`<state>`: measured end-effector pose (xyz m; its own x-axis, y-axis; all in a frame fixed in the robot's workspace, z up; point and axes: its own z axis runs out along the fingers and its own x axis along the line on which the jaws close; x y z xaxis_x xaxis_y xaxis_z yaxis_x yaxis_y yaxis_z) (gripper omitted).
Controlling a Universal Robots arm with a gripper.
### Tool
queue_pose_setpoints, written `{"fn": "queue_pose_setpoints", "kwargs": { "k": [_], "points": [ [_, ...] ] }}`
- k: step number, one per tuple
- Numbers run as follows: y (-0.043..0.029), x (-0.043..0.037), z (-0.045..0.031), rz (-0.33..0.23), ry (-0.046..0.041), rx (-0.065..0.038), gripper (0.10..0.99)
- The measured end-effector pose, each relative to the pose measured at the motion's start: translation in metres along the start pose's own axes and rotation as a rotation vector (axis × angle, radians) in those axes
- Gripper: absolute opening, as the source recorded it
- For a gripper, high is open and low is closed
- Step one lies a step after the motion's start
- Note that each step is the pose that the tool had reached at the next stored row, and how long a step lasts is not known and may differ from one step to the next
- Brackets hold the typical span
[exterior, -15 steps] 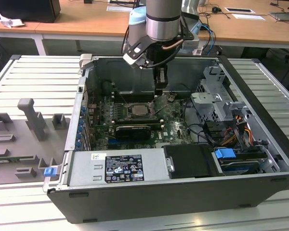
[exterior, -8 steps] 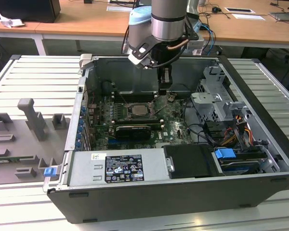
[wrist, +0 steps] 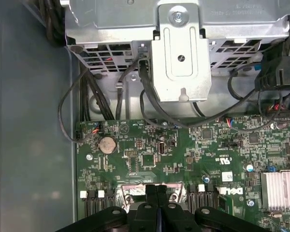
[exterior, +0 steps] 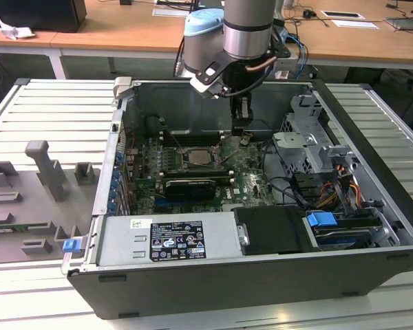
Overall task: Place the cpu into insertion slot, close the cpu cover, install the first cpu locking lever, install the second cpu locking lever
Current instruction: 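Close the cpu cover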
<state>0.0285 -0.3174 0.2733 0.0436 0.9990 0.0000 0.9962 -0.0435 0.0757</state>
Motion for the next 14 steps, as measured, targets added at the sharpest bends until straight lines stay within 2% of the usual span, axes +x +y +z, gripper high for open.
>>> {"fn": "queue_pose_setpoints", "kwargs": {
  "k": [14],
  "points": [
    [0.0177, 0.0008, 0.0014, 0.0, 0.0001, 0.0, 0.106]
  ]
}}
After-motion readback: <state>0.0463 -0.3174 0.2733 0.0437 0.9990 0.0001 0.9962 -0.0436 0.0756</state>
